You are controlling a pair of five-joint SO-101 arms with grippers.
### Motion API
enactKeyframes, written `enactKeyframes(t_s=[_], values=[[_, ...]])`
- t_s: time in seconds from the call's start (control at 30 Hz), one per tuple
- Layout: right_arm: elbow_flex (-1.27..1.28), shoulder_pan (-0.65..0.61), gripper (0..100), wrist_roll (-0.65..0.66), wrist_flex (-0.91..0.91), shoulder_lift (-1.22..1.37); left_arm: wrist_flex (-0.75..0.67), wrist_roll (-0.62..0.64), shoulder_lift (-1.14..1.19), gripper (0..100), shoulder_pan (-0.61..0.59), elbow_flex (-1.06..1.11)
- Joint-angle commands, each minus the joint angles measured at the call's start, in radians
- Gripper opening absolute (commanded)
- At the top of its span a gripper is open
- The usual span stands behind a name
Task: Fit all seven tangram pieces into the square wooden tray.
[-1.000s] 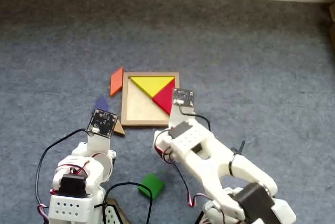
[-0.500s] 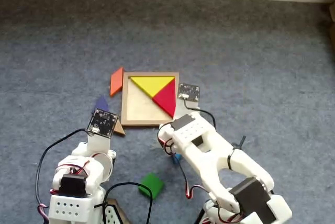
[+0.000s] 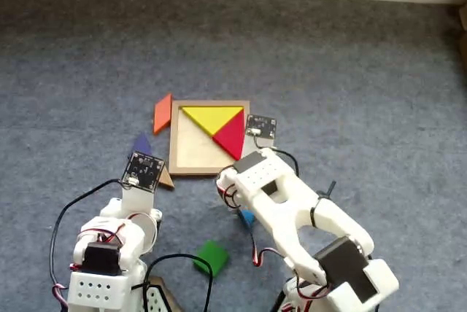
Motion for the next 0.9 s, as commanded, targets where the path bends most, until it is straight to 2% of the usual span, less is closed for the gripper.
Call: enactKeyframes(t_s=[0.0, 0.3, 0.57, 0.7, 0.87], values=[[-0.087, -0.064, 17.4, -0.006, 0.001, 0.005, 0.005, -0.008, -0.004, 1, -0.012, 0.021], [-0.084, -0.096, 17.4, -0.063, 0.005, 0.007, 0.005, -0.008, -0.004, 1, -0.012, 0.021], [-0.053, -0.234, 17.2, -0.063, 0.114, 0.005, 0.005, -0.008, -0.004, 1, -0.012, 0.021], [-0.05, -0.229, 17.3, -0.063, 0.114, 0.007, 0.005, -0.008, -0.004, 1, -0.012, 0.021], [-0.056, -0.153, 17.3, -0.063, 0.113, 0.007, 0.005, -0.008, -0.004, 1, -0.012, 0.021]])
